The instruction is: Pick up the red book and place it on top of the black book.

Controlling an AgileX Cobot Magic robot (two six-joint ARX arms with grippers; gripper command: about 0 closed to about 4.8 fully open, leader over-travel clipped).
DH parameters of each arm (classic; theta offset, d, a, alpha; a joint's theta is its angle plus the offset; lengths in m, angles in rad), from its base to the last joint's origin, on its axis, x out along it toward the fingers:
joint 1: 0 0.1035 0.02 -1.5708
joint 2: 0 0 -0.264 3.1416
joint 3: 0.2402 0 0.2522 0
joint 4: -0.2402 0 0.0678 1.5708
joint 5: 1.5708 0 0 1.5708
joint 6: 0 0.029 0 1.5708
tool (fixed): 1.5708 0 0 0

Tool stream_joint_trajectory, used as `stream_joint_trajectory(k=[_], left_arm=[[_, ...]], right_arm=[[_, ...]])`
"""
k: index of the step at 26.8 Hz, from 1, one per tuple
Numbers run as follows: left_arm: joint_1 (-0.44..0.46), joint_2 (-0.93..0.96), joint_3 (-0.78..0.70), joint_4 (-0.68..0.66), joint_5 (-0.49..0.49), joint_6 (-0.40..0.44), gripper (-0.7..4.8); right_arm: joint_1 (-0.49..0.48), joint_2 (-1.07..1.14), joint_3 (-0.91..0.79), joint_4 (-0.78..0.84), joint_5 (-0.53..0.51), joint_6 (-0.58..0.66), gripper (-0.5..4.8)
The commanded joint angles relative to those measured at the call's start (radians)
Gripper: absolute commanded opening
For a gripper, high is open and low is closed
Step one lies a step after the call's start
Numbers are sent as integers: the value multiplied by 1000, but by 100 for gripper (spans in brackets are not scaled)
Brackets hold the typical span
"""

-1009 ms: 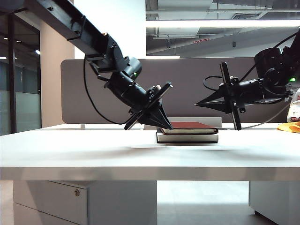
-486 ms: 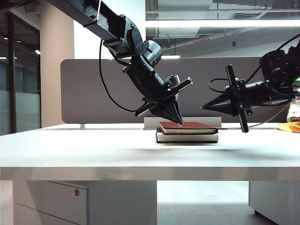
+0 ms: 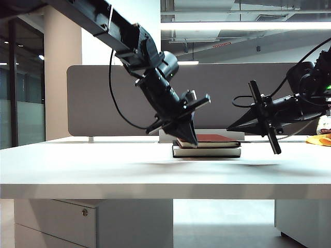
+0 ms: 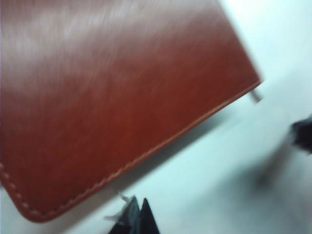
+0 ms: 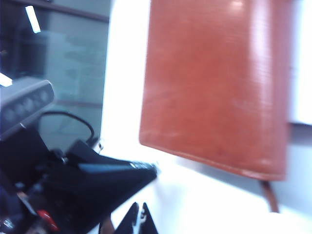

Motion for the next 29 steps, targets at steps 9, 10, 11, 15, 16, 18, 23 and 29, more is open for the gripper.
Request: stream_joint_trajectory(k=[9,10,11,15,16,18,23,29], left_arm=[[12,13,10,34,22,0,-6],[13,14,11,40,23,0,-6],[13,16,11,56,23,0,-6],[24,20,11,86,23,0,-6],[27,21,11,85,23,0,-6],[40,27,11,85,24,-4,-6],[53,32,11,95,26,-3,-6],[55,32,12,104,55,-3,-6]], right_arm=[[27,-8,2,-43,56,-55,-6],[27,-8,2,-46,56,-60,-6],[27,-8,2,-47,56,-70,-6],[27,-8,2,-61,68,-86,-6],[27,-8,2,-66,72,-89,-6],[27,-8,2,-82,79,-107,-6],[27,-8,2,-95,85,-116,-6],[32,-8,2,-96,97,-118,-6]])
